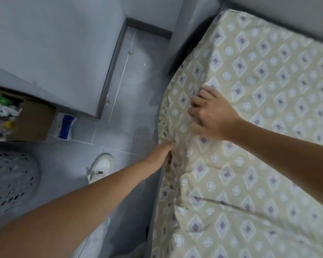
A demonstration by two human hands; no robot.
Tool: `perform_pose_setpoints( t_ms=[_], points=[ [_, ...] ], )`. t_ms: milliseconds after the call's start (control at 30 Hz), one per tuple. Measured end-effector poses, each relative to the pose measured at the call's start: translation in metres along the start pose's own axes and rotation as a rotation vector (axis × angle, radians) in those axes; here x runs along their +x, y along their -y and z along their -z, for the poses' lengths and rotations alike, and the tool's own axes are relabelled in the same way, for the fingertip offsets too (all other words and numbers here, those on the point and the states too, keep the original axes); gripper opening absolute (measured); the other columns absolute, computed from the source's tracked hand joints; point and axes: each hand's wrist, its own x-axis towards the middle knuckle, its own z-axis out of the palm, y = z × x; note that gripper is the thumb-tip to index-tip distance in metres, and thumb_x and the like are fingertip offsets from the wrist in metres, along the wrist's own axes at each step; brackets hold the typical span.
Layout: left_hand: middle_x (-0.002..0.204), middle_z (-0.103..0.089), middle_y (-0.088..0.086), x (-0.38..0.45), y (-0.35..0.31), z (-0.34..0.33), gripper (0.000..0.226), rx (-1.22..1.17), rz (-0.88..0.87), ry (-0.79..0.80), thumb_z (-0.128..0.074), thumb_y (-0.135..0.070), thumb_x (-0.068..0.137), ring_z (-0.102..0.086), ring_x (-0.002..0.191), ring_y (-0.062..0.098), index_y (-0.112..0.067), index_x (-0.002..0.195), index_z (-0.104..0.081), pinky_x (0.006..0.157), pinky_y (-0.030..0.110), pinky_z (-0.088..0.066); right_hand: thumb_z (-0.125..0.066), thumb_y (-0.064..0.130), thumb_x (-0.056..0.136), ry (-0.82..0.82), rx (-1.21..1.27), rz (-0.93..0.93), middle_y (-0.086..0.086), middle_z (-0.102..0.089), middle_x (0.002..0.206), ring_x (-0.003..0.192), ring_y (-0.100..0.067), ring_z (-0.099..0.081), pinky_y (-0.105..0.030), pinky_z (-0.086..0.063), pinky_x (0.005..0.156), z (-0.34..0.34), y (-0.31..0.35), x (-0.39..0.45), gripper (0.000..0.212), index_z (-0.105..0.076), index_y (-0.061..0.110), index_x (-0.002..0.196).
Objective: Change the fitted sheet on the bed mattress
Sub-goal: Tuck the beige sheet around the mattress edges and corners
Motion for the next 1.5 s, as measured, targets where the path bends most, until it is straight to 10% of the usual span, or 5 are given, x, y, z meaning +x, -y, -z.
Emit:
perform_pose_setpoints(
  t_ms=[267, 567, 867, 1333, 1500],
  points=[
    [0.143, -0.062, -0.013, 0.021, 0.024, -0.030, 0.055, 0.186, -0.024, 0.078, -0.043, -0.083, 0.094, -0.059, 0.132, 0.018, -0.055, 0.140, -0.054, 0.112, 0.052, -0.046, -0.054, 0.030, 0.088, -0.045, 0.063, 0.038, -0.006, -0.053, 0.078, 0.088, -0.034, -0.052, -0.054, -0.035, 0.118, -0.032, -0.024, 0.011, 0.028, -0.064, 0.011, 0.069],
    [0.115, -0.064, 0.006, 0.042, -0.011, 0.021, 0.023, 0.328, 0.089, -0.189, -0.054, -0.019, 0.104, -0.063, 0.114, 0.035, -0.011, 0.124, -0.063, 0.087, 0.034, -0.046, -0.038, 0.033, 0.098, -0.020, 0.110, 0.049, -0.003, -0.056, 0.077, 0.089, -0.030, -0.053, -0.049, -0.027, 0.124, -0.038, -0.028, 0.011, 0.041, -0.061, 0.014, 0.070],
    [0.161, -0.042, 0.009, 0.078, -0.034, 0.057, 0.056, 0.342, 0.247, -0.101, -0.042, -0.048, 0.108, -0.044, 0.145, 0.035, -0.022, 0.157, -0.039, 0.113, 0.041, -0.037, -0.043, 0.041, 0.086, 0.466, -0.031, 0.133, -0.005, -0.053, 0.065, 0.071, -0.028, -0.048, -0.043, -0.041, 0.081, 0.001, -0.024, 0.054, 0.041, -0.066, 0.015, 0.065],
    [0.142, -0.065, 0.002, 0.117, -0.043, -0.008, 0.083, -0.271, 0.198, -0.090, -0.045, -0.080, 0.080, -0.061, 0.129, 0.025, -0.027, 0.142, -0.062, 0.115, 0.047, -0.045, -0.046, 0.039, 0.095, 0.892, -0.064, 0.262, -0.007, -0.067, 0.086, 0.089, -0.031, -0.070, -0.037, -0.056, 0.077, 0.041, -0.026, 0.092, 0.032, -0.068, 0.018, 0.086],
    [0.109, -0.078, -0.002, 0.080, -0.077, -0.009, 0.045, -0.401, 0.101, -0.067, -0.044, -0.050, 0.106, -0.072, 0.107, 0.019, -0.022, 0.125, -0.074, 0.099, 0.039, -0.053, -0.041, 0.035, 0.099, 0.861, -0.050, 0.261, -0.005, -0.055, 0.079, 0.083, -0.032, -0.061, -0.037, -0.050, 0.075, 0.085, -0.027, 0.079, 0.031, -0.063, 0.019, 0.083]
  ],
)
